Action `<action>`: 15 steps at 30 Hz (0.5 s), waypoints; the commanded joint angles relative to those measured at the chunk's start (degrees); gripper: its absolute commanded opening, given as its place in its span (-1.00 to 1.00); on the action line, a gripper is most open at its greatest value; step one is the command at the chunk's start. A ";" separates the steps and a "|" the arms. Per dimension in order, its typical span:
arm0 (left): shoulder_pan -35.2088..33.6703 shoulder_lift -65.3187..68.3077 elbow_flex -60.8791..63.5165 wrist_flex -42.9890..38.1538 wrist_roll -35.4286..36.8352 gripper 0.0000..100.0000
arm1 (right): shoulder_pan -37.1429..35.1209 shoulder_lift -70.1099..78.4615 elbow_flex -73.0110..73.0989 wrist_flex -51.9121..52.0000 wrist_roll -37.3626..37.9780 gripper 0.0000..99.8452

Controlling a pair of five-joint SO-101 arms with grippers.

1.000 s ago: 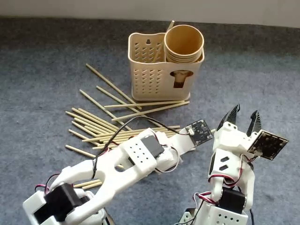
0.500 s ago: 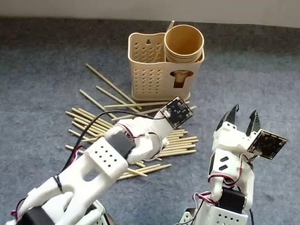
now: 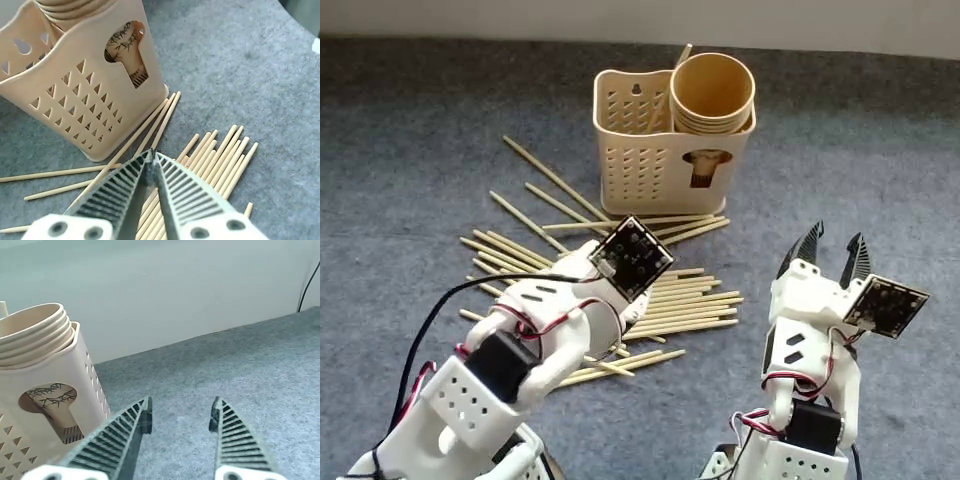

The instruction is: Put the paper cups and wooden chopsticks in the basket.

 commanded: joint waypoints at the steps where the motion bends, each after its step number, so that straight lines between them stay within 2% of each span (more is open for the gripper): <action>1: -0.48 -6.29 -0.40 2.55 0.09 -0.99 | -0.66 -0.75 -0.22 -1.54 0.79 -0.60; 8: -0.57 -6.81 0.04 2.90 0.00 -0.98 | -0.75 -0.75 -0.22 -1.54 0.79 -0.60; 15: -0.31 8.92 -2.33 2.81 -0.18 -0.93 | -0.57 -0.75 -0.22 -1.54 0.79 -0.60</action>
